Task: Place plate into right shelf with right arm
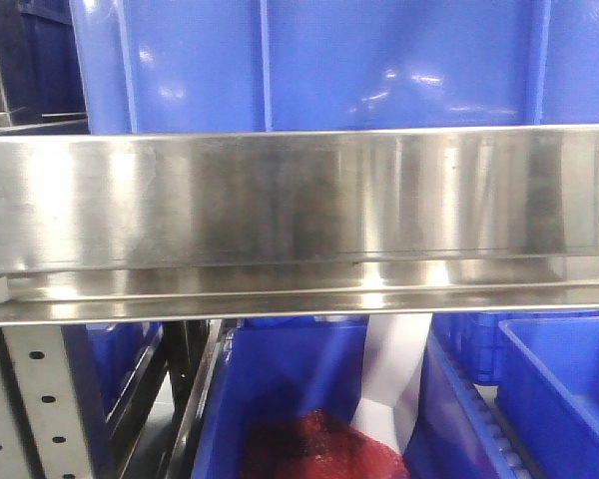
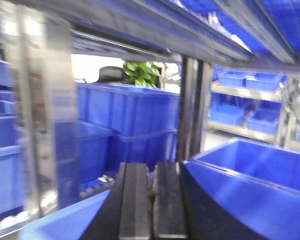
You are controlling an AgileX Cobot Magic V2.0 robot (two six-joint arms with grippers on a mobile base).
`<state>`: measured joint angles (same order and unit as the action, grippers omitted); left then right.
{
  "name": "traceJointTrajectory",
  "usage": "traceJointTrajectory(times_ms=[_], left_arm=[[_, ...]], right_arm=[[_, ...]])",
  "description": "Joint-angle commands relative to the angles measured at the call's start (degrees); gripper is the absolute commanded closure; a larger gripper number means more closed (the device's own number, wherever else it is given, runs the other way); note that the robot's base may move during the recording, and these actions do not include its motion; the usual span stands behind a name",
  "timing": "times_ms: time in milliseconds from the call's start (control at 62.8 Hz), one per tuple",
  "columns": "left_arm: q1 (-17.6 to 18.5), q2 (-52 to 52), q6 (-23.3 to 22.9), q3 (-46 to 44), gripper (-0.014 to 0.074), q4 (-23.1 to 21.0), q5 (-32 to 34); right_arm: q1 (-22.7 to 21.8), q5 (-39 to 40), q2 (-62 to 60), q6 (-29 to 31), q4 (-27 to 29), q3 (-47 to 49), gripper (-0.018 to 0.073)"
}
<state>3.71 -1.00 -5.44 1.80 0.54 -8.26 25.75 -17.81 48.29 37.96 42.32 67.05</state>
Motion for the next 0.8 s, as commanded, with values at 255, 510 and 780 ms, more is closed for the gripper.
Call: traceJointTrajectory(times_ms=[255,510,780], left_arm=[[0.38,-0.24,-0.34,0.57,0.0643,-0.13,4.86],[0.38,-0.24,-0.34,0.57,0.0643,-0.13,4.86],[0.38,-0.24,-0.34,0.57,0.0643,-0.13,4.86]], right_arm=[[-0.20,3.19,-0.55,-0.01,0.49,1.29,0.0503],[-0.20,7.76,-0.75,-0.01,-0.22,-0.34,0.0503],[-3.94,27.66,-10.62,-5.26,-7.03,-19.30,0.0503]])
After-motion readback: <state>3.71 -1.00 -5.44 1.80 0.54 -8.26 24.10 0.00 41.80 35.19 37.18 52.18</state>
